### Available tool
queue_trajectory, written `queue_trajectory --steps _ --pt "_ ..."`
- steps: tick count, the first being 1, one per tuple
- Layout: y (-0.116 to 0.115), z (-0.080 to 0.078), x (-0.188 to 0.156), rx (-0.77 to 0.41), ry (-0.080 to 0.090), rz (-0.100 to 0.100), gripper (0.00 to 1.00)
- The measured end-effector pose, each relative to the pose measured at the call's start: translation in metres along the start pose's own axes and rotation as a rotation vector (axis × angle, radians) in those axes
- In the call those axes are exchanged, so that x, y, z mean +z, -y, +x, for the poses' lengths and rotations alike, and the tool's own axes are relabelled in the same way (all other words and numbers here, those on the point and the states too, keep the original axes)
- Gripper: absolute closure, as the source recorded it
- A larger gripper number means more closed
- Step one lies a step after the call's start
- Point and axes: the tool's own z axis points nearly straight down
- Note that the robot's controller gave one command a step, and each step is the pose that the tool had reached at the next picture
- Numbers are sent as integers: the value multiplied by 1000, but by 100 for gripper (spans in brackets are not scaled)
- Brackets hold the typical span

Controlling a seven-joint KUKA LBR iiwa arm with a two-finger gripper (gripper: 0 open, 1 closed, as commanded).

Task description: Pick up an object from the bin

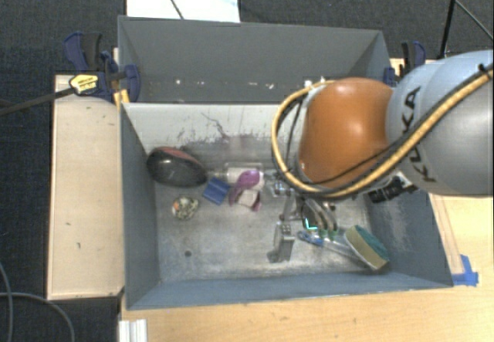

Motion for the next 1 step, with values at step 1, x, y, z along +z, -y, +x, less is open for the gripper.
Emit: queue_trajectory --steps 1 --pt "-47 -70 3 -109 12 -2 0"
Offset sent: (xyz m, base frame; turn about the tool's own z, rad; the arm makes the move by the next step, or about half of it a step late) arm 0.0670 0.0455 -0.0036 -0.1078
